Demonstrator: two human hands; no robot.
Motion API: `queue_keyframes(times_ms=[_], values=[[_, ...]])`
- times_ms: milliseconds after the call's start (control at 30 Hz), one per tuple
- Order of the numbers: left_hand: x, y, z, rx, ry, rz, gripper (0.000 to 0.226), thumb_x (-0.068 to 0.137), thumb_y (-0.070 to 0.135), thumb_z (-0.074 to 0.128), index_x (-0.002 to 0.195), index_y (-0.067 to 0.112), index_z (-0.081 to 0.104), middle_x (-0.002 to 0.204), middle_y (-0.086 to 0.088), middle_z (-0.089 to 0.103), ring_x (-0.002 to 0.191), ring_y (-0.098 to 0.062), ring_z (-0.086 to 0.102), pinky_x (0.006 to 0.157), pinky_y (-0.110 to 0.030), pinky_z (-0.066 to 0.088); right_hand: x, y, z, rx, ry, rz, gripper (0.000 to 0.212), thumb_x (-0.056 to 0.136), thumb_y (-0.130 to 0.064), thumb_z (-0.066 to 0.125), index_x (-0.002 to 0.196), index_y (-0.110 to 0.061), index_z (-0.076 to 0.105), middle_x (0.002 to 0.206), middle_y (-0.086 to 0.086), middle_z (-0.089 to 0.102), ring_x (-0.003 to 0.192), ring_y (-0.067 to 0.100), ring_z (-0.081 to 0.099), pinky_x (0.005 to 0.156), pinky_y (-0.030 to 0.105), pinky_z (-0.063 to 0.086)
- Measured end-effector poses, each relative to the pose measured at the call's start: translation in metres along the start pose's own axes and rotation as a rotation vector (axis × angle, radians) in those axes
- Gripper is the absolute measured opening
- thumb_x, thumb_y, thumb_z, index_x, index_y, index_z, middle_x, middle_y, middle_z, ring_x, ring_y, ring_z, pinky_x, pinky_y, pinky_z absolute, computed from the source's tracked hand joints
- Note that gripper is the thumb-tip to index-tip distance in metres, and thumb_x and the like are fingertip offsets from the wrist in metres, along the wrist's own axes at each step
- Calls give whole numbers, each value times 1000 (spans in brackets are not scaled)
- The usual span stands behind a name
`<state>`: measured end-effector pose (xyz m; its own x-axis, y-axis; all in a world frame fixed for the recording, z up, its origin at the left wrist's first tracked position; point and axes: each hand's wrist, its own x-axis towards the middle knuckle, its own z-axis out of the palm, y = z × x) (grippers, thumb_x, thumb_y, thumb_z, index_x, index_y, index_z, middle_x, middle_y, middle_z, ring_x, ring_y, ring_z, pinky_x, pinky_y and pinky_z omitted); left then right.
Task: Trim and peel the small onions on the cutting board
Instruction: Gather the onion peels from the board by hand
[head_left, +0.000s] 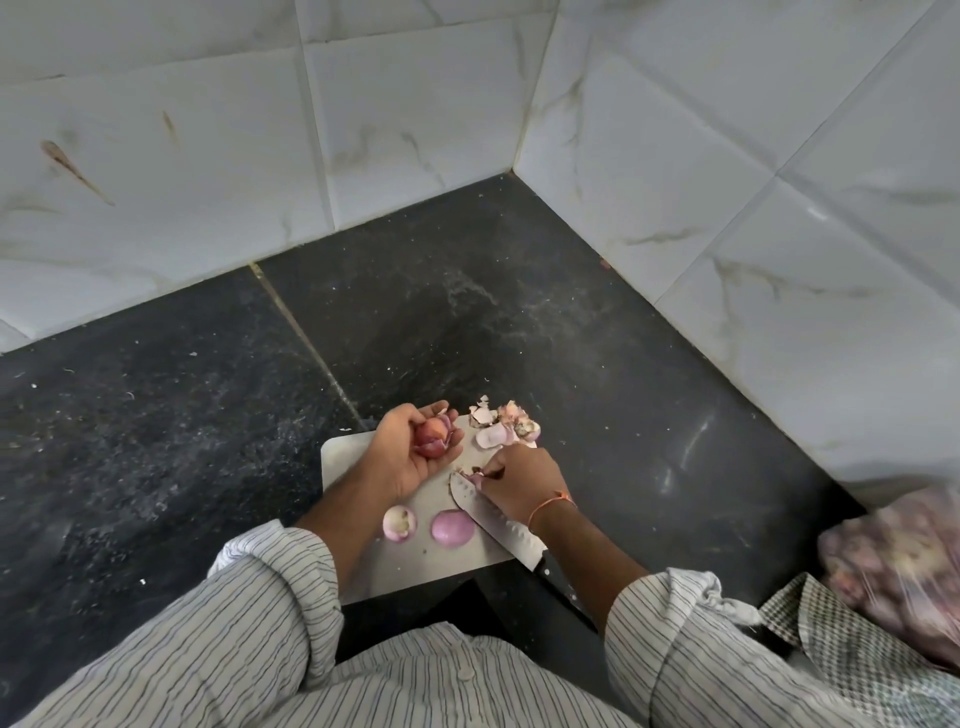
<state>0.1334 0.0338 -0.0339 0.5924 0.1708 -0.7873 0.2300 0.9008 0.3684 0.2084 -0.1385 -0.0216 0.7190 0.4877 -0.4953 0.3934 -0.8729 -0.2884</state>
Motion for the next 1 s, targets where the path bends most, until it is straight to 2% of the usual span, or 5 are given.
queue_keyframes(times_ms=[367,500,600,767,1000], values=[[1,-3,4,38,81,21,30,108,32,44,107,14,68,97,-10,77,86,-27,75,70,-39,64,-4,10,-5,352,130,55,8,90,-31,76,91,-31,84,89,-14,80,90,10,72,89,29,59],[3,-4,5,40,59,-5,36,110,36,46,113,9,70,103,-15,78,88,-29,75,76,-45,67,-11,1,-19,632,211,-1,3,89,-29,82,88,-28,84,76,-14,79,70,2,71,75,26,60],[2,-8,7,43,24,-44,37,110,35,46,115,7,70,113,-22,75,92,-31,75,74,-49,68,-18,-16,-27,816,172,-66,4,89,-25,85,93,-23,84,76,-1,80,67,19,77,70,36,67],[1,-10,12,57,24,-50,35,111,32,41,110,10,68,97,-15,71,83,-24,70,68,-44,68,-17,-31,-32,657,162,-139,10,95,-27,79,103,-30,84,85,-13,78,70,13,74,59,17,57],[2,-6,7,46,67,-41,41,111,35,43,118,7,72,100,-14,80,86,-28,77,73,-42,67,-2,25,-46,312,271,-26,37,94,-21,72,129,-32,71,130,-2,64,117,21,63,99,30,52]])
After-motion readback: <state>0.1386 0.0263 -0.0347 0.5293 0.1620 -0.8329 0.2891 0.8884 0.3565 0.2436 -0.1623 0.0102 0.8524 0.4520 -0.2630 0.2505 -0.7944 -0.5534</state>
